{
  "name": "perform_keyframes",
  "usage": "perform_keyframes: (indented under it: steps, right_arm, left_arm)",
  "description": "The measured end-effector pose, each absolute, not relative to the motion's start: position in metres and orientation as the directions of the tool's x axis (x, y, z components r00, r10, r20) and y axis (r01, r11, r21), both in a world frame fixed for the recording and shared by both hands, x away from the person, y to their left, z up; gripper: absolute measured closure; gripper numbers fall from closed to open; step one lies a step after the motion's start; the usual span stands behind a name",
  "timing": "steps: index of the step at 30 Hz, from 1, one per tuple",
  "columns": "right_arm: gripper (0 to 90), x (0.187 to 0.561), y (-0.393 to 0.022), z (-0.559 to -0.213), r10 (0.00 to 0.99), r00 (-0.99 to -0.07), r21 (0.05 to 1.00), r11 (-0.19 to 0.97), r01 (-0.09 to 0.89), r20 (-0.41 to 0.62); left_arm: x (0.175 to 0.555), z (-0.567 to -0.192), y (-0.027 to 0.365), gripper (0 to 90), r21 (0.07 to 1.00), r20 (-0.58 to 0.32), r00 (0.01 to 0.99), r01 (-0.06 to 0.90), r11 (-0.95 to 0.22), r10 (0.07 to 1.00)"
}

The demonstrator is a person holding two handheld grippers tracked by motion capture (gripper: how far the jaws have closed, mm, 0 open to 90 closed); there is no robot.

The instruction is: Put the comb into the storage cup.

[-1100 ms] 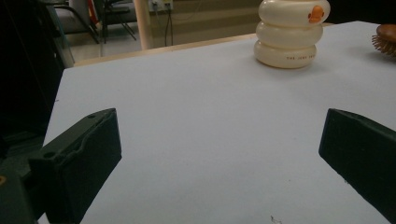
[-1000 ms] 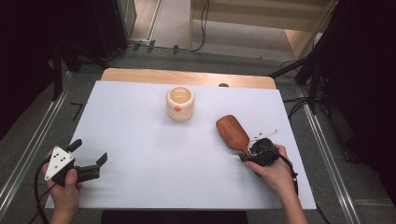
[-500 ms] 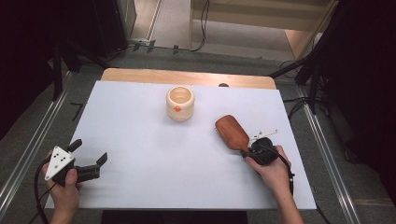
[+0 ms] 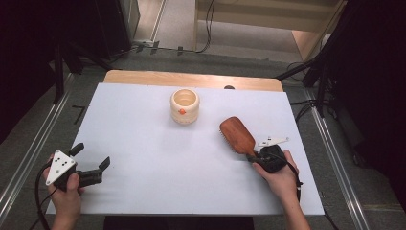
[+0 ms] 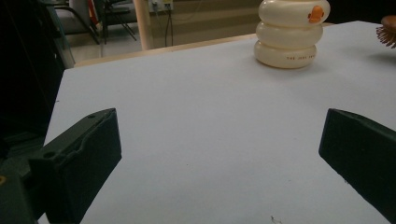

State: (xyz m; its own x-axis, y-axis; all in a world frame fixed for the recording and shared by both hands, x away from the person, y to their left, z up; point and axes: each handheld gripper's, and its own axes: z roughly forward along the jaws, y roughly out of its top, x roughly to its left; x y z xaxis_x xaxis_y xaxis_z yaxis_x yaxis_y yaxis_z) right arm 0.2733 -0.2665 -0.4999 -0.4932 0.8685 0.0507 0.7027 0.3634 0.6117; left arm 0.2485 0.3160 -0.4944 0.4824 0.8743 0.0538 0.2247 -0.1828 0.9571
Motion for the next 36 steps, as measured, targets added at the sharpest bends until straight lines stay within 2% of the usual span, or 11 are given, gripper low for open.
perform_keyframes:
  steps: [10, 19, 36]
  right_arm:
    - [70.0, 0.267, -0.264, -0.491, 0.863, -0.504, 0.669, 0.358, 0.652, 0.028]
    - [70.0, 0.263, -0.262, -0.484, 0.856, -0.517, 0.713, 0.357, 0.604, 0.009]
    - [70.0, 0.256, -0.253, -0.474, 0.848, -0.531, 0.77, 0.342, 0.539, -0.005]
  left_arm:
    - [0.247, -0.493, 0.316, 0.0, 0.961, 0.069, 0.459, 0.209, -0.183, 0.886]
    - [0.248, -0.487, 0.312, 0.0, 0.952, 0.071, 0.488, 0.228, -0.205, 0.87]
    - [0.243, -0.459, 0.271, 0.0, 0.959, 0.088, 0.555, 0.179, -0.222, 0.827]
